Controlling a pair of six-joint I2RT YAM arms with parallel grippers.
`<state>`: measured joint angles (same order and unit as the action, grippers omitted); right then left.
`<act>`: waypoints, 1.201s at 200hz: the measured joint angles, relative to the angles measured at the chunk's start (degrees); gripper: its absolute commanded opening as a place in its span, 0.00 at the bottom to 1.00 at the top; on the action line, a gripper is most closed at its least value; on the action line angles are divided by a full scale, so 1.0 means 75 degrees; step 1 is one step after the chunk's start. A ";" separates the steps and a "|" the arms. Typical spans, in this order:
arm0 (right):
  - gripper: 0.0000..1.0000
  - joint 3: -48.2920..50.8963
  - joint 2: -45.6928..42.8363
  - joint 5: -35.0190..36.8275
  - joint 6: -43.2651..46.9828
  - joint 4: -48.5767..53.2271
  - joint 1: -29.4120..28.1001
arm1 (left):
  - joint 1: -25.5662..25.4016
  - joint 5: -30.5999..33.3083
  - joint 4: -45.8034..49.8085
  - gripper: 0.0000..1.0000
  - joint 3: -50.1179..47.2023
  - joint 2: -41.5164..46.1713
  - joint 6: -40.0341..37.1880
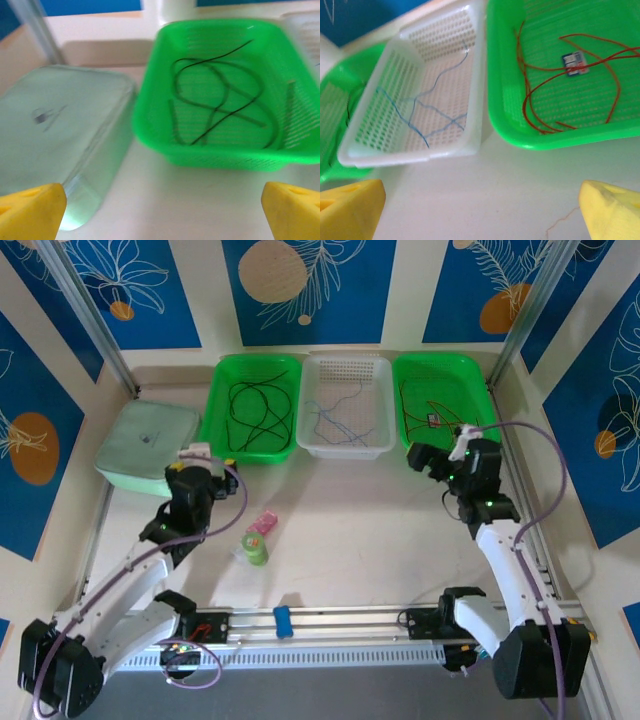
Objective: Untangle the cables
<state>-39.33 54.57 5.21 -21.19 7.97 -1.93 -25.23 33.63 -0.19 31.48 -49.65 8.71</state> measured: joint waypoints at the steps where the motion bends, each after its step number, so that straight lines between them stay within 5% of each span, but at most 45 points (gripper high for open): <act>1: 0.99 0.0058 0.0006 0.0026 0.0032 -0.0052 -0.0038 | 0.0003 0.0038 -0.0029 0.99 -0.0055 0.0035 -0.0023; 52: 0.99 0.1600 0.0548 0.0863 0.0659 -0.1938 -0.0367 | 0.0117 0.0787 -0.1072 0.99 -0.1329 0.0839 -0.0845; 118: 0.99 0.2993 0.0979 0.1139 0.0886 -0.4162 0.0128 | 0.0137 0.0702 -0.3162 0.99 -0.2938 0.0682 -0.1679; 158: 0.99 0.2975 0.2183 0.1183 0.0941 -0.5523 0.0262 | 0.0312 0.0583 -0.5380 0.99 -0.3110 -0.1285 -0.2241; 205: 0.99 0.2806 0.3456 0.1215 0.1212 -0.6977 0.0373 | 0.0597 0.0114 -0.8880 0.99 -0.2958 -0.5082 -0.2736; 240: 0.99 0.2914 0.4246 0.1189 0.1501 -0.8038 0.0154 | 0.1122 -0.0554 -0.9588 0.99 -0.2774 -0.5450 -0.2745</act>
<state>-17.47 86.41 14.13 -9.93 -52.31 -0.78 -16.82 29.47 -72.10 10.68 -90.52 -11.88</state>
